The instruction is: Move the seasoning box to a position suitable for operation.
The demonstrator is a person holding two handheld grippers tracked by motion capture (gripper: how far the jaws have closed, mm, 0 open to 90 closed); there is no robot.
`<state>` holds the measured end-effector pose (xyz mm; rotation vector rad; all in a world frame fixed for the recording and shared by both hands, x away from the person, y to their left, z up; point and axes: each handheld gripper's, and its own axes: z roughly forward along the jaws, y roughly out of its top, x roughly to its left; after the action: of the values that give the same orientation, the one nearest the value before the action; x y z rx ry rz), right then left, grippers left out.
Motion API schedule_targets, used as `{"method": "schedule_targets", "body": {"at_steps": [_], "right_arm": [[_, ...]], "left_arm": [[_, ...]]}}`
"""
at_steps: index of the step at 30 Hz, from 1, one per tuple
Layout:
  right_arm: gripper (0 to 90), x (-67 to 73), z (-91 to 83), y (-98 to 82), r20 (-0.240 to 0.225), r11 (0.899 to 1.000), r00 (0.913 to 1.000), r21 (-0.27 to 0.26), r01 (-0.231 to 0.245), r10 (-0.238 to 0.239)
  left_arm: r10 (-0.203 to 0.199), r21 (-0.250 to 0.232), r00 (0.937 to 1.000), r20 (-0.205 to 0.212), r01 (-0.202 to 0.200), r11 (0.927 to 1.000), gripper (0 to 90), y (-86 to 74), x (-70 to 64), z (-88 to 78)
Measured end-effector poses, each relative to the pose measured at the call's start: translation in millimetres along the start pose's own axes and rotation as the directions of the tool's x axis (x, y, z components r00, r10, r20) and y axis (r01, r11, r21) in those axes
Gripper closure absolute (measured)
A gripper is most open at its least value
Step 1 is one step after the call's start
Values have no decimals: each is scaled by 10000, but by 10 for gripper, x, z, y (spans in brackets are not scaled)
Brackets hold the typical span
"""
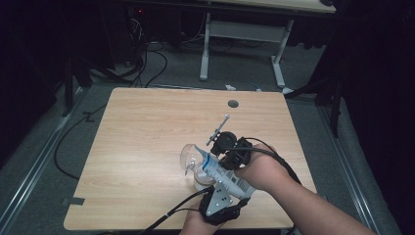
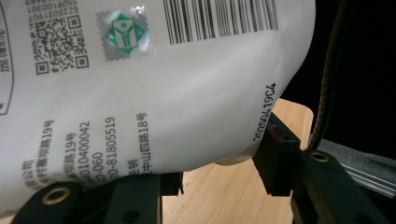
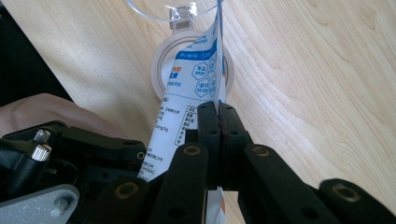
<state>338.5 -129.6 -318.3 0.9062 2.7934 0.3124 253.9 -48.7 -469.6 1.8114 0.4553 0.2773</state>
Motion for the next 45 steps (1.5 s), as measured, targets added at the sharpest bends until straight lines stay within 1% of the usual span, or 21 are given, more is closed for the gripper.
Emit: {"method": "schedule_targets", "body": {"at_steps": [31,34,37,45], "right_arm": [[900,1,23,4,44,10000,10000,-11,24,-24],[900,2,25,7,11,10000,10000,-28,-36,37],[900,2,23,20,53,10000,10000,9,60,-60],[900,13,14,31,63,10000,10000,-29,71,-71]], "left_arm": [[-46,-28,10000,-13,46,10000,574,-5,-3,7],[-52,-42,10000,-14,52,10000,575,-3,0,9],[-78,-92,10000,-7,78,9999,574,-1,5,10],[-86,-127,10000,-7,86,9999,574,7,9,1]]}}
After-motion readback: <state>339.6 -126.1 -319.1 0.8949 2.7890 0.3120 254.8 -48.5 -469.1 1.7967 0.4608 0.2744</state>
